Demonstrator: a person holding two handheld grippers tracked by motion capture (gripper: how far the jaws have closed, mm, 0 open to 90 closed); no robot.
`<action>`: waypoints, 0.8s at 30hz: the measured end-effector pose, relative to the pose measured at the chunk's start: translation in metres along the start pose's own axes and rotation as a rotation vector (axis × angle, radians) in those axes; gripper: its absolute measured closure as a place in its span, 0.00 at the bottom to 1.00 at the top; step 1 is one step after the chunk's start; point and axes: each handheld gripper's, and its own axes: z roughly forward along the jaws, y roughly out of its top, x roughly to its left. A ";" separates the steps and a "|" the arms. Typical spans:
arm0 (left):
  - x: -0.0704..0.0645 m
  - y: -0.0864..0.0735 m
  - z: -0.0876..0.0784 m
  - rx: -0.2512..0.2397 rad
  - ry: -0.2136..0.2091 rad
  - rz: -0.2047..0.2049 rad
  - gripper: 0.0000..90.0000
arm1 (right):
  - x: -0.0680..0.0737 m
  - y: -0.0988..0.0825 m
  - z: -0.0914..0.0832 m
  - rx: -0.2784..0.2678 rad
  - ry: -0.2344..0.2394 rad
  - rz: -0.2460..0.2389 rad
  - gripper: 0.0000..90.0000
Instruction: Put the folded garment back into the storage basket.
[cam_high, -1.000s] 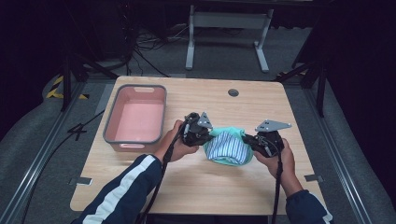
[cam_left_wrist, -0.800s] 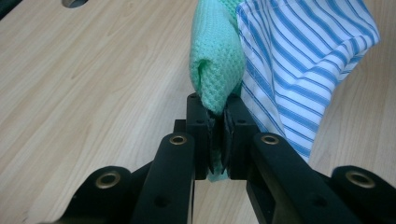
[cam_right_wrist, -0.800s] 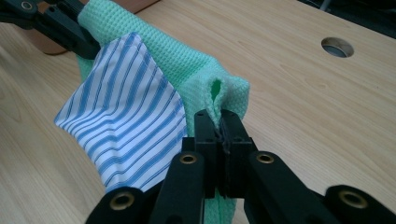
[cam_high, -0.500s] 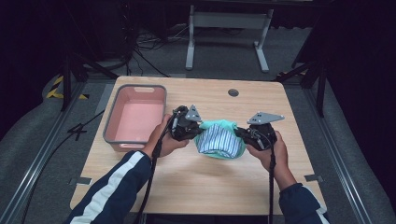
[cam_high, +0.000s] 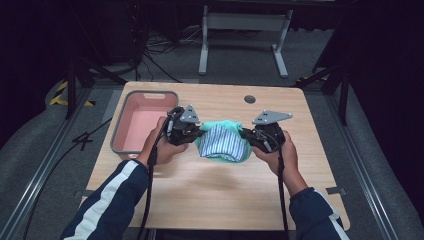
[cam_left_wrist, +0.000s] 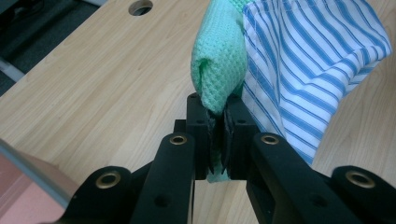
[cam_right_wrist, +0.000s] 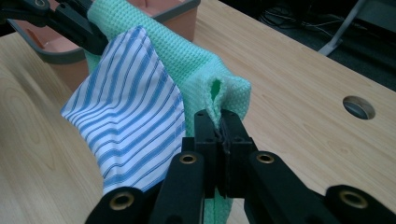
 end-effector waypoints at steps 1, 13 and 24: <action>0.001 -0.001 -0.002 -0.002 0.004 -0.002 0.92 | 0.002 0.003 0.001 -0.004 0.002 -0.003 0.97; 0.015 -0.015 -0.029 0.005 0.058 -0.032 0.92 | 0.017 0.031 0.014 -0.012 0.032 -0.046 0.97; 0.030 -0.029 -0.058 0.010 0.114 -0.064 0.92 | 0.035 0.058 0.033 -0.014 0.062 -0.068 0.97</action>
